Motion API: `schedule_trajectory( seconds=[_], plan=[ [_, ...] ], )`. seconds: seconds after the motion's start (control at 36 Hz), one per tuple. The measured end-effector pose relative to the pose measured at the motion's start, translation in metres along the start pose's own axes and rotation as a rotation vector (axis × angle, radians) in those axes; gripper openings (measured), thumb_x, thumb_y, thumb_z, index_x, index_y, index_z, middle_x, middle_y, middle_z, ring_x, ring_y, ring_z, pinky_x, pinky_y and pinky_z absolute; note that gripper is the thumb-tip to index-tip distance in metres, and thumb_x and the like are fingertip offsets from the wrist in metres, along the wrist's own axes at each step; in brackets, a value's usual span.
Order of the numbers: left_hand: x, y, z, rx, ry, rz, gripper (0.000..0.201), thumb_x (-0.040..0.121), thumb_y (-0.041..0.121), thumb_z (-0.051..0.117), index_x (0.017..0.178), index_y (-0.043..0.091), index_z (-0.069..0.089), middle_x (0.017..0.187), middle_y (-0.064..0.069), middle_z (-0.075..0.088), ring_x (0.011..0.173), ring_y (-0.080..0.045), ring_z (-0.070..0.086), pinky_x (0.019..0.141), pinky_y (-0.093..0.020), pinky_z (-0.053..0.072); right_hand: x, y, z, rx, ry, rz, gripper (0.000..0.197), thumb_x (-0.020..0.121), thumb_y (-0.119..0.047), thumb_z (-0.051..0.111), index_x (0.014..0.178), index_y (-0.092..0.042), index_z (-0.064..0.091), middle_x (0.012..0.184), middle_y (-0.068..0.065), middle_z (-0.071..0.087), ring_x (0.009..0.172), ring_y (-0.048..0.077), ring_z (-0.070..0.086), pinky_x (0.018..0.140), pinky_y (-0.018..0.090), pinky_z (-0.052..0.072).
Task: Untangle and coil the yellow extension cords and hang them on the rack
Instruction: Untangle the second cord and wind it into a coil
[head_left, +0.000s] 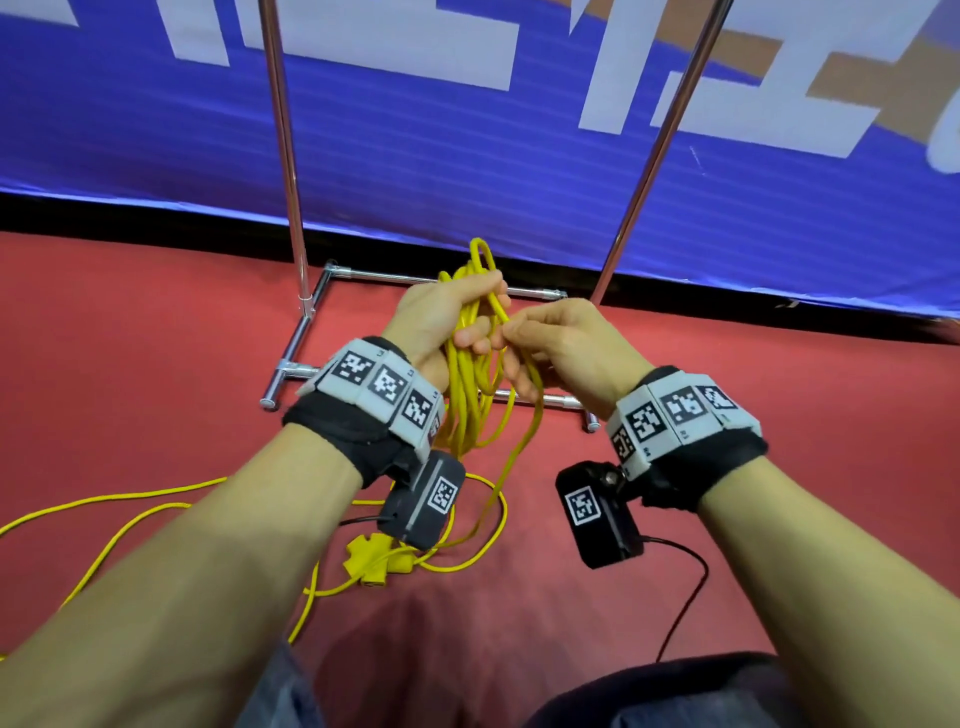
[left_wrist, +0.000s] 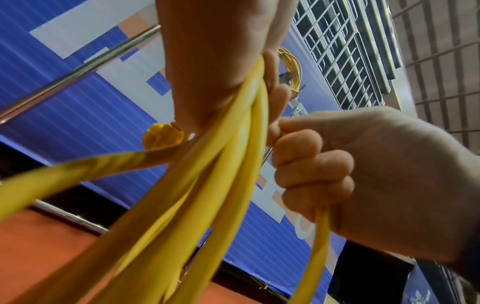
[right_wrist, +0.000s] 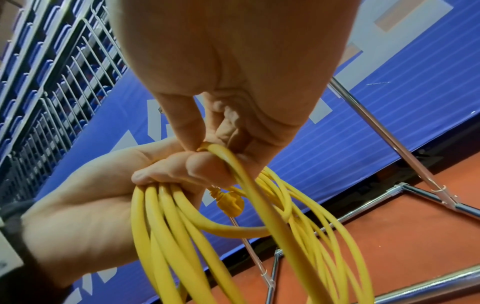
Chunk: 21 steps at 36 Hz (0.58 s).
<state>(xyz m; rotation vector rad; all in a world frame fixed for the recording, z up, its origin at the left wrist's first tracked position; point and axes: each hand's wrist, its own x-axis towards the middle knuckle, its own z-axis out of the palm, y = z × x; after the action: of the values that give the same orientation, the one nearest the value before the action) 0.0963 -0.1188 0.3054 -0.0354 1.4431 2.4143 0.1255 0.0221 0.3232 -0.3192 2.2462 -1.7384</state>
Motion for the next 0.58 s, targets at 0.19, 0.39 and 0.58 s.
schedule_trajectory(
  seconds=[0.19, 0.39, 0.58],
  plan=[
    [0.002, 0.011, -0.001, -0.036, 0.071, 0.105, 0.023, 0.098, 0.012, 0.049, 0.076, 0.005, 0.054, 0.072, -0.011, 0.050, 0.026, -0.005, 0.031, 0.034, -0.016, 0.032, -0.009, 0.013, -0.004, 0.077, -0.104, 0.105, 0.027, 0.099, -0.015, 0.046, 0.079, -0.004, 0.058, 0.064, 0.014, 0.058, 0.047, 0.019, 0.054, 0.049, 0.022, 0.046],
    [0.009, 0.027, -0.031, -0.191, 0.213, 0.176, 0.017, 0.096, 0.012, 0.053, 0.080, 0.006, 0.056, 0.069, -0.004, 0.057, 0.031, -0.005, 0.033, 0.038, -0.019, 0.035, -0.022, 0.030, -0.014, -0.012, -0.233, 0.220, 0.030, 0.101, -0.022, 0.044, 0.079, -0.005, 0.057, 0.059, 0.011, 0.060, 0.047, 0.019, 0.055, 0.048, 0.022, 0.043],
    [0.008, 0.013, -0.020, -0.067, 0.288, 0.185, 0.017, 0.093, 0.012, 0.061, 0.077, 0.005, 0.058, 0.070, -0.006, 0.061, 0.031, -0.006, 0.035, 0.039, -0.018, 0.036, -0.017, 0.012, -0.002, 0.064, -0.230, 0.095, 0.028, 0.100, -0.015, 0.044, 0.078, -0.004, 0.056, 0.052, 0.008, 0.058, 0.041, 0.019, 0.055, 0.041, 0.023, 0.042]
  ],
)
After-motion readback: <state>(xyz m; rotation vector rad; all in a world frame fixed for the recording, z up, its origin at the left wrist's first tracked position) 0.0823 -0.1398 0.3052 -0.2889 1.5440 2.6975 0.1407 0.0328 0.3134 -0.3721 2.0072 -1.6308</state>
